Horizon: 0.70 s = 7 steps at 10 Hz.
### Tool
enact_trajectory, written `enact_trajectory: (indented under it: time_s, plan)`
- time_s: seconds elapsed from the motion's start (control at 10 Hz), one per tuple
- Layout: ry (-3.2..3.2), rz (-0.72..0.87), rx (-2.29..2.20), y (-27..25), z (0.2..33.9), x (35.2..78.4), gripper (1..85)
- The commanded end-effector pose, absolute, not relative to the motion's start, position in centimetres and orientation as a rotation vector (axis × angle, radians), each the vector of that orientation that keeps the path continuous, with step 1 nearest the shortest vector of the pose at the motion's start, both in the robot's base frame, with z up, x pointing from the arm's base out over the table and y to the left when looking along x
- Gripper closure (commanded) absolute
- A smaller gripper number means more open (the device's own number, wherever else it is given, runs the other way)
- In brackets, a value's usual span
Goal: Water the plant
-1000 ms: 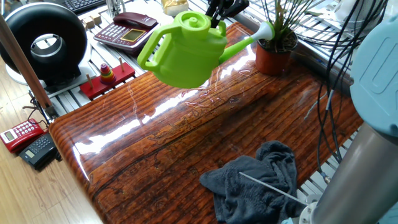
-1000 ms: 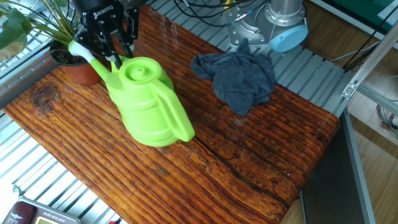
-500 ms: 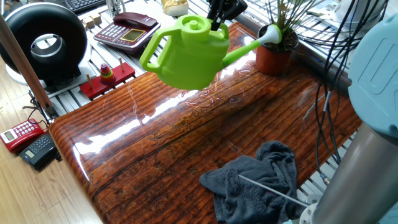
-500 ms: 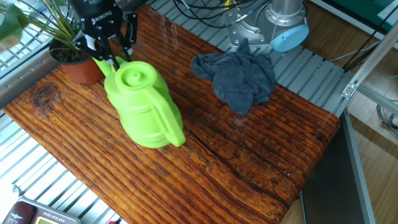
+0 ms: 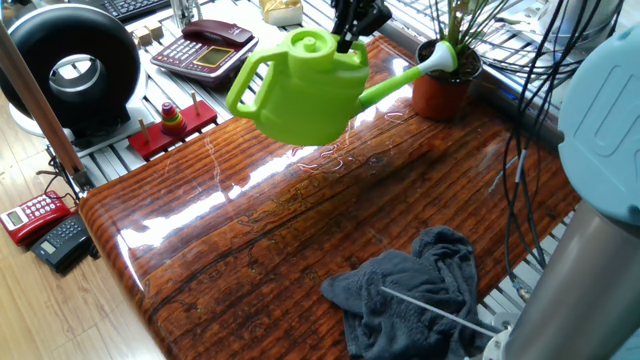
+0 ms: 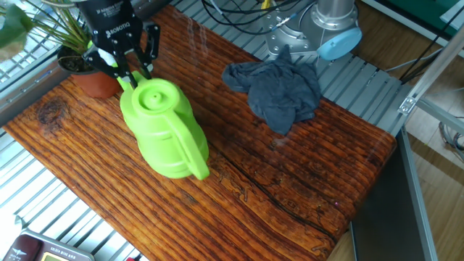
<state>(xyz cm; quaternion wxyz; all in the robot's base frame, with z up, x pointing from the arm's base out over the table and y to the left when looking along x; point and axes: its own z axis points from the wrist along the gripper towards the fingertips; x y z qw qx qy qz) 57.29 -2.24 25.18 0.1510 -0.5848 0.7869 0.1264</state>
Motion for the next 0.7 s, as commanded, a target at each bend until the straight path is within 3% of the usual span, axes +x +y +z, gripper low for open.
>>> enact_trajectory:
  time_s: [0.0, 0.6]
  plan:
    - [2.281, 0.363, -1.633, -0.4, 25.1, 58.1, 84.7]
    - [2.343, 0.301, -1.621, -0.4, 23.4, 59.0, 84.7]
